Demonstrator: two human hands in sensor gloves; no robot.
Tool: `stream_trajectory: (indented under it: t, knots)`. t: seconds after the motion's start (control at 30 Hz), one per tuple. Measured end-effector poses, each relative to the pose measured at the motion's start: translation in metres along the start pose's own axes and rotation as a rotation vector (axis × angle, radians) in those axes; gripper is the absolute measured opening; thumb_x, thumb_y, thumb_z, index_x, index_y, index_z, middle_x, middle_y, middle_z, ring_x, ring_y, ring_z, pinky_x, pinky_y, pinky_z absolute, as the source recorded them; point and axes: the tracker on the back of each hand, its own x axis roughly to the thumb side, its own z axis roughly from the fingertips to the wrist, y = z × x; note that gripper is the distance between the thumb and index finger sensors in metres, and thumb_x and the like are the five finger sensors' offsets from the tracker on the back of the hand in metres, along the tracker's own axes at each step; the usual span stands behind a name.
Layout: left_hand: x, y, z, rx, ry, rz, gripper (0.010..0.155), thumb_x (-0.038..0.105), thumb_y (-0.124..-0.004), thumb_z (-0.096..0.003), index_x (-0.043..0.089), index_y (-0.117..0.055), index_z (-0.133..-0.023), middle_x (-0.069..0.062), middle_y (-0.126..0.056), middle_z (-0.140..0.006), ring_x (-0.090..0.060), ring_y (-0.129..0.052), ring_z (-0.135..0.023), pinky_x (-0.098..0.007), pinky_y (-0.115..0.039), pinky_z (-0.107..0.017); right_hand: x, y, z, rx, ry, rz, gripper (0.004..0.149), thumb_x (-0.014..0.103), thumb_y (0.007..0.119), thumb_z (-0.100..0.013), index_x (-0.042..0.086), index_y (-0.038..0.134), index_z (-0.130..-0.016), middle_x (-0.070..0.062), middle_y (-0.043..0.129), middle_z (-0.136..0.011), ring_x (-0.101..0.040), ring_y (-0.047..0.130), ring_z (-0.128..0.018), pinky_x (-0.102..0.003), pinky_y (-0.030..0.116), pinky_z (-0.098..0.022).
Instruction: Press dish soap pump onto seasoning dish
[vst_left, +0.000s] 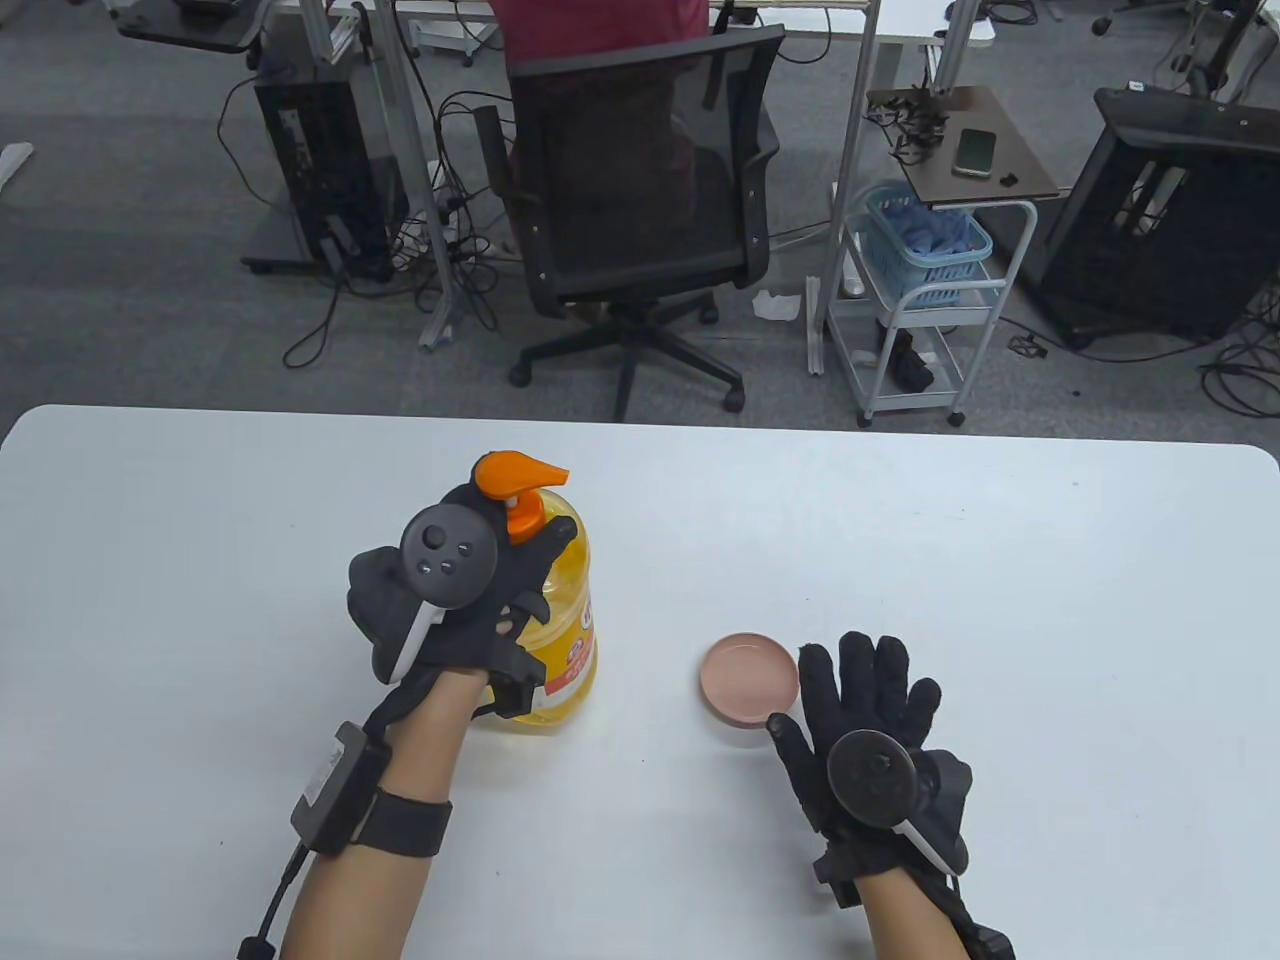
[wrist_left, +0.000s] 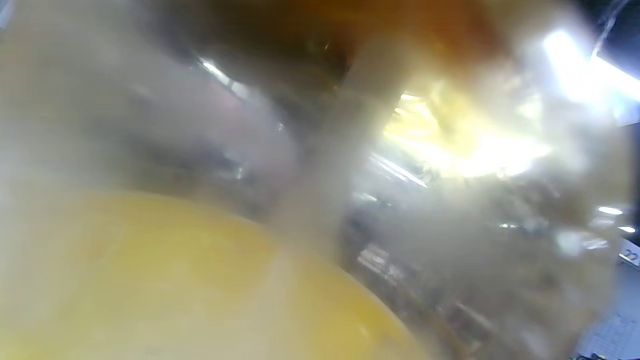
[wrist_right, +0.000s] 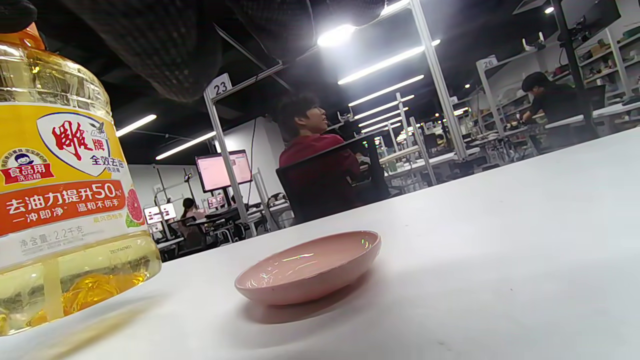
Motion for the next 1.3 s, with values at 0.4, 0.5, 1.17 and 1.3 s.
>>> stream_trajectory:
  t: [0.4,0.5,1.17,1.3]
  knots:
    - [0.02,-0.034,0.013,-0.034,-0.045,0.005,0.082,0.064,-0.083,-0.0396,0.022,-0.055,-0.104,-0.009,-0.077,-0.094,-0.037,-0.078,-0.084,-0.055,-0.071,-0.062,-0.003,-0.001,0.0,0.006,0.014,-0.004,0.073,0.047,0.074,-0.057,0.011,0.046,-0.114,-0.026,0.025,-0.116,-0.047,0.006,-0.1,-0.075,0.012,-0.063]
    - [0.022,-0.036,0.015,-0.033,-0.062,0.007,0.082,0.065,-0.083,-0.0391,0.022,-0.056,-0.104,-0.008,-0.077,-0.094,-0.036,-0.079,-0.084,-0.055,-0.071,-0.062,-0.005,0.0,-0.001,0.015,0.026,-0.011,0.073,0.047,0.074,-0.057,0.011,0.046,-0.114,-0.026,0.025,-0.115,-0.047,0.006,-0.1,-0.075,0.011,-0.063]
    - [-0.088,-0.028,0.08,-0.087,-0.332,-0.193,0.086,0.068,-0.07,-0.0416,0.025,-0.04,-0.11,-0.007,-0.056,-0.116,-0.038,-0.059,-0.108,-0.064,-0.055,-0.075,-0.006,0.002,-0.001,0.017,0.046,-0.003,0.072,0.047,0.074,-0.057,0.011,0.046,-0.114,-0.027,0.026,-0.115,-0.047,0.009,-0.1,-0.075,0.013,-0.063]
    - [-0.116,-0.048,0.09,-0.185,-0.276,-0.201,0.086,0.068,-0.069,-0.0414,0.026,-0.039,-0.11,-0.008,-0.047,-0.119,-0.039,-0.048,-0.112,-0.067,-0.048,-0.076,-0.007,0.004,-0.001,0.022,0.049,-0.004,0.072,0.047,0.074,-0.057,0.01,0.047,-0.113,-0.027,0.028,-0.115,-0.048,0.011,-0.1,-0.075,0.016,-0.064]
